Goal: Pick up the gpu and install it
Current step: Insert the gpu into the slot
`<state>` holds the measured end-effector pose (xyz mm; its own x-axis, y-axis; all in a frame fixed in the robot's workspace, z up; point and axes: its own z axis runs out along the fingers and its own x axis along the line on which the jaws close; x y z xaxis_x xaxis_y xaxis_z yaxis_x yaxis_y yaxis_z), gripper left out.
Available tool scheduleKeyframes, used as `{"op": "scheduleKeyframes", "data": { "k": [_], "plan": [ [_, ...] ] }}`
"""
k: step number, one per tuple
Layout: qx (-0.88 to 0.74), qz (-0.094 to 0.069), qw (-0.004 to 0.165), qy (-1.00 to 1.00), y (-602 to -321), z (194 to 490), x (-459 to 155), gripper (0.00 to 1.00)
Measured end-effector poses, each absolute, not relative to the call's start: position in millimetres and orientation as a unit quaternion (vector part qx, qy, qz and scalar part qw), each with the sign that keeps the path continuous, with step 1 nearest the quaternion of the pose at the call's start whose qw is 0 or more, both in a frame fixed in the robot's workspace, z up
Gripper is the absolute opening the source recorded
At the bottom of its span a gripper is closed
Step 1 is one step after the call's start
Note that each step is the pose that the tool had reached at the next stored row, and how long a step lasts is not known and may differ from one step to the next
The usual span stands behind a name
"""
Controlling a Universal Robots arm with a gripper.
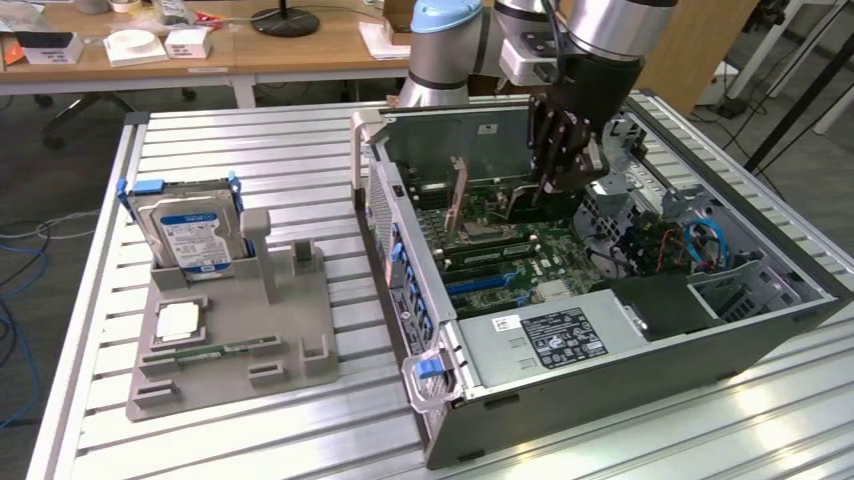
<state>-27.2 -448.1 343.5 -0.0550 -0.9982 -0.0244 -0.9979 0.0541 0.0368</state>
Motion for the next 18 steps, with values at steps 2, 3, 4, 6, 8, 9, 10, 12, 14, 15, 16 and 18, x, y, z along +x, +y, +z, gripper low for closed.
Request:
{"op": "scheduleKeyframes", "data": {
  "k": [2, 3, 4, 6, 8, 9, 10, 12, 14, 15, 16, 18],
  "plan": [
    [0.692, -0.022, 0.004, -0.722, -448.2, 343.5, -27.2, 0.26],
    [0.696, -0.022, 0.004, -0.717, -448.2, 343.5, -27.1, 0.26],
    [0.696, -0.022, 0.004, -0.717, -448.2, 343.5, -27.2, 0.26],
    [0.697, -0.022, 0.004, -0.717, -448.2, 343.5, -27.2, 0.26],
    [0.697, -0.022, 0.004, -0.717, -448.2, 343.5, -27.2, 0.26],
    [0.697, -0.022, 0.004, -0.717, -448.2, 343.5, -27.2, 0.26],
    [0.697, -0.022, 0.004, -0.717, -448.2, 343.5, -27.3, 0.26],
    [0.697, -0.022, 0.004, -0.717, -448.2, 343.5, -27.3, 0.26],
    [0.697, -0.022, 0.004, -0.717, -448.3, 343.4, -27.3, 0.26],
    [0.697, -0.022, 0.004, -0.717, -448.7, 343.3, -27.4, 0.26],
    [0.697, -0.022, 0.004, -0.717, -449.4, 343.2, -27.3, 0.26],
    [0.697, -0.022, 0.004, -0.717, -451.1, 342.6, -27.4, 0.26]
  ]
}}
